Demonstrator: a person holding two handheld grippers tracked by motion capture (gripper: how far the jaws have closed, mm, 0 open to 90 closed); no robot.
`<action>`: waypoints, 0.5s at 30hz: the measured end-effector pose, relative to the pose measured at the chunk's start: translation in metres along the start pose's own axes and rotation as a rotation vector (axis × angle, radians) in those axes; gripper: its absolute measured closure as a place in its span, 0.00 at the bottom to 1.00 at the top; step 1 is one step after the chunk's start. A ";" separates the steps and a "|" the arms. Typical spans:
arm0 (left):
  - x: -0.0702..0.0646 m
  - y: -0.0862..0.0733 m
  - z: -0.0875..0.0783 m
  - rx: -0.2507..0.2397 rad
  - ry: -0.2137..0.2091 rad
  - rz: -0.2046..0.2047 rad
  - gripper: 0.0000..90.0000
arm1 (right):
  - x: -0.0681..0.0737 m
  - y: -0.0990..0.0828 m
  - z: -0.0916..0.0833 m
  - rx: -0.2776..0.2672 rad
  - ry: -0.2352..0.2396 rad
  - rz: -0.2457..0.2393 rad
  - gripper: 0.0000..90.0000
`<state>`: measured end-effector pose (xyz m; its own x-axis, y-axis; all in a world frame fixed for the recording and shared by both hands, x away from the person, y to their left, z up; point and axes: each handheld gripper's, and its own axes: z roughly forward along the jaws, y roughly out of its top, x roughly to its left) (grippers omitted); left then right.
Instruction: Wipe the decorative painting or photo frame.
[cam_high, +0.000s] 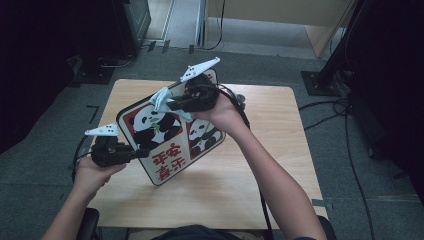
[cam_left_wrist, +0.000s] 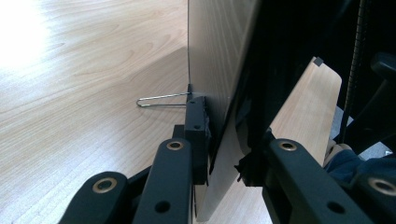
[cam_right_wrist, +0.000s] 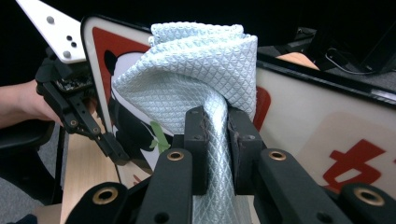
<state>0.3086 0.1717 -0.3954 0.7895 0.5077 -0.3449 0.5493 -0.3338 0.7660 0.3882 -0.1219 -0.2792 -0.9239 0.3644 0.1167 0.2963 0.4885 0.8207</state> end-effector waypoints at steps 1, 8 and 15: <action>0.000 0.000 0.000 0.000 0.000 0.001 0.86 | 0.000 -0.001 0.001 0.002 0.000 -0.001 0.89; 0.000 0.000 0.000 0.000 0.001 0.001 0.86 | 0.000 -0.011 0.006 0.004 0.014 0.007 0.89; 0.000 0.000 0.000 0.001 0.006 0.007 0.86 | 0.002 -0.023 0.011 -0.006 0.023 0.020 0.89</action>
<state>0.3084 0.1715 -0.3951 0.7918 0.5099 -0.3362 0.5439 -0.3383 0.7679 0.3822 -0.1234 -0.3039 -0.9232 0.3554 0.1459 0.3134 0.4767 0.8213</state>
